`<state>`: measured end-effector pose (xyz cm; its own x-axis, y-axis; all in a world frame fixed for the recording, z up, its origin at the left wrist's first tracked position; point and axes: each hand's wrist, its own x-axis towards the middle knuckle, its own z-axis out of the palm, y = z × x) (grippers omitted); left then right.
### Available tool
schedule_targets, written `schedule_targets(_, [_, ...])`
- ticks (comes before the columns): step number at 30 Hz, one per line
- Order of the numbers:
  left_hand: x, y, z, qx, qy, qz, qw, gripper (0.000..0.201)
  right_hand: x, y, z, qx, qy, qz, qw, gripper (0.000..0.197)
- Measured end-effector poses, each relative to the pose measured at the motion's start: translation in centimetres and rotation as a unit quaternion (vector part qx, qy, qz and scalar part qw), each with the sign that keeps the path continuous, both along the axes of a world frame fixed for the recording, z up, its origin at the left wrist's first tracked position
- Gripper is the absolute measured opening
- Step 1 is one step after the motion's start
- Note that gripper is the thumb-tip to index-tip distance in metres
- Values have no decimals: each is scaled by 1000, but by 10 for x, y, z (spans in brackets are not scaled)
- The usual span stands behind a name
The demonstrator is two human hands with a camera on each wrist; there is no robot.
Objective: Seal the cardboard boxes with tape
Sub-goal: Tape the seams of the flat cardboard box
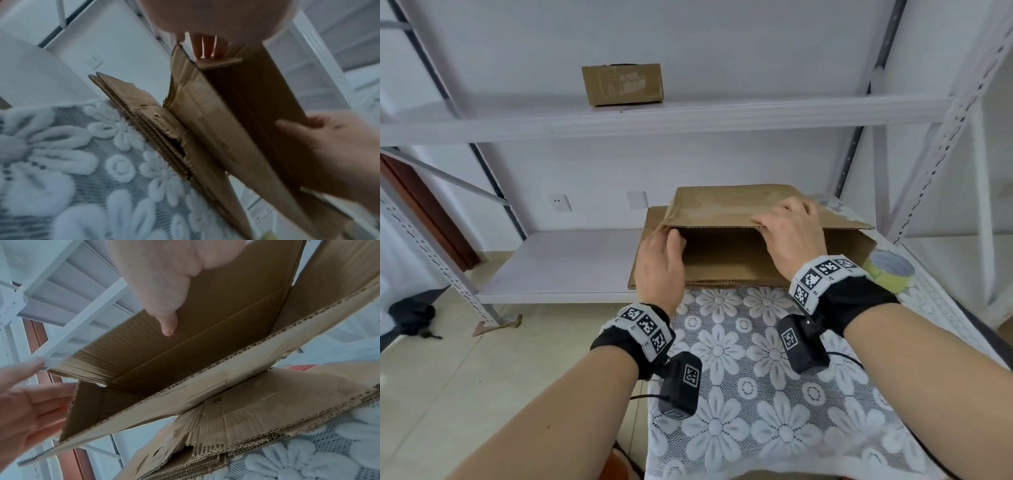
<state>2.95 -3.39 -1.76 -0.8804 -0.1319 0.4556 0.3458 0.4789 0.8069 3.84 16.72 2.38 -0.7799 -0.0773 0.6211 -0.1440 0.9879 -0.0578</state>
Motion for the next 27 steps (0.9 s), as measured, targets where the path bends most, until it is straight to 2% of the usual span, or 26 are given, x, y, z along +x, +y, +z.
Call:
schedule_targets(1, [-1,0,5,22,-1,19,1000,27,0,0,0,-1,7,2,1000,15])
schedule_targets(2, [-3,0,9,46,-8,30,998,30,-1,0,-1,-3,15,5,1000,14])
schedule_targets(4, [-8,0,16,52,-17,38,998,60,-1,-1,-3,-3,34,14,999,12])
schedule_targets(6, [-9,-1,23,-14,-31,35,999,74,0,-3,-6,3,46,22,999,10])
schedule_targets(8, [-12,1,28,-64,-35,26,997,75,1,-5,-7,13,60,34,998,10])
schedule_targets(10, [-16,1,31,-39,-34,26,998,74,1,-7,-5,16,77,47,996,11])
schedule_targets(12, [-21,1,31,52,-51,21,997,69,2,-8,-3,9,87,57,995,13])
schedule_targets(16, [-22,6,34,207,-119,-19,971,25,2,-6,1,9,109,71,991,14])
schedule_targets(17, [-22,8,35,227,-118,-24,966,21,2,-4,0,10,118,74,990,14])
schedule_targets(20, [-19,13,38,273,-107,-32,956,20,3,-3,0,17,143,66,987,14])
schedule_targets(22, [-16,17,41,296,-111,-33,948,21,5,-9,-2,74,147,66,984,21])
schedule_targets(24, [-18,20,40,299,-118,-10,947,24,9,-17,-7,125,139,115,976,22])
schedule_targets(27, [-23,20,41,295,-125,18,947,25,13,-22,-20,115,67,190,973,13])
